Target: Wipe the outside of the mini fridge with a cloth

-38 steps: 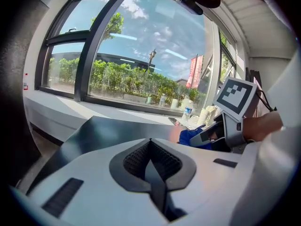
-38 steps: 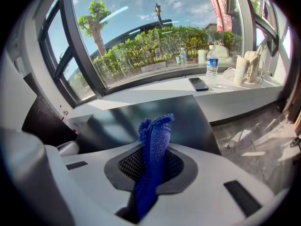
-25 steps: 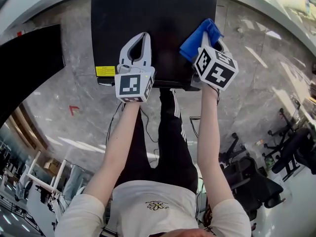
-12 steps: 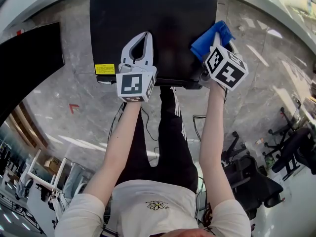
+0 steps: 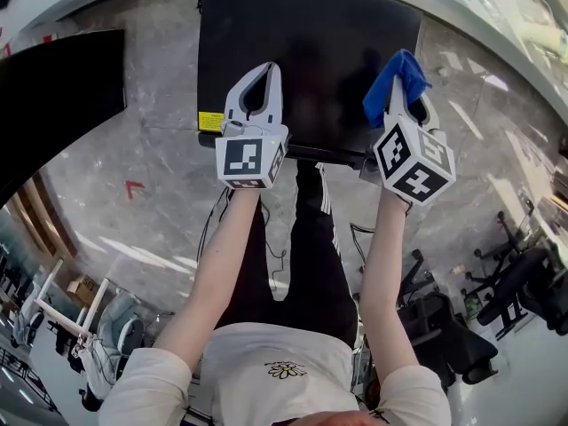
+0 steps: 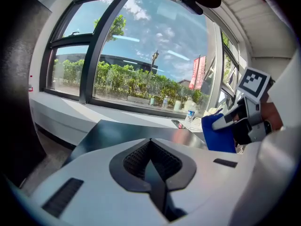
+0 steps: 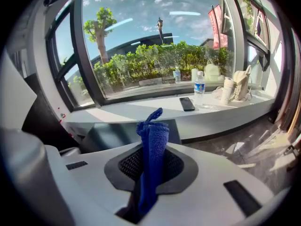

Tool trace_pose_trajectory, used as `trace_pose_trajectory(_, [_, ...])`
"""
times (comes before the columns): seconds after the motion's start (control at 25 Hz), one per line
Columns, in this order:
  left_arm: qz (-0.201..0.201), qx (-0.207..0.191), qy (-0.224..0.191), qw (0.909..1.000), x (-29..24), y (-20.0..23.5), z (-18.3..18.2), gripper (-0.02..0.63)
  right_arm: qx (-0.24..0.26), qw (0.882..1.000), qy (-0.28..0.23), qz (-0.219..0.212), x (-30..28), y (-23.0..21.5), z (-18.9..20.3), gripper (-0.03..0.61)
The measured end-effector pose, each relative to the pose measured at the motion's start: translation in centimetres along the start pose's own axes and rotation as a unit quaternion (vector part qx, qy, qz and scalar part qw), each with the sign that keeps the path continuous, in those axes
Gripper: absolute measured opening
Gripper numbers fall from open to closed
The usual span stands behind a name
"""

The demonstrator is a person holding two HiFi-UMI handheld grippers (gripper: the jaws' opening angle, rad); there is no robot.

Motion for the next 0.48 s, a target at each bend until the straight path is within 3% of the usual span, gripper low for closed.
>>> trace_pose_trajectory(0.28, [-0.042, -0.006, -0.011, 0.999, 3.2, 6.4, -2.3, 0.005, -0.025, 0.991, -0.028, -0.13, 1.8, 12.7, -3.3, 0.062])
trace_pose_trajectory(0.48, [-0.084, -0.009, -0.018, 0.9962, 5.6, 12.1, -2.9, 0.005, -0.038, 0.98, -0.009, -0.194, 1.8, 20.7, -2.1, 0.063])
Point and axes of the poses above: the fingertips, and each gripper's own axes: x backward along the fingers, y to its left, z out of its underside, the point moved 8 cm from there along x, backward along the fingers, and after that the axes turned 15 degrees about -y, right-handed, at the moved point
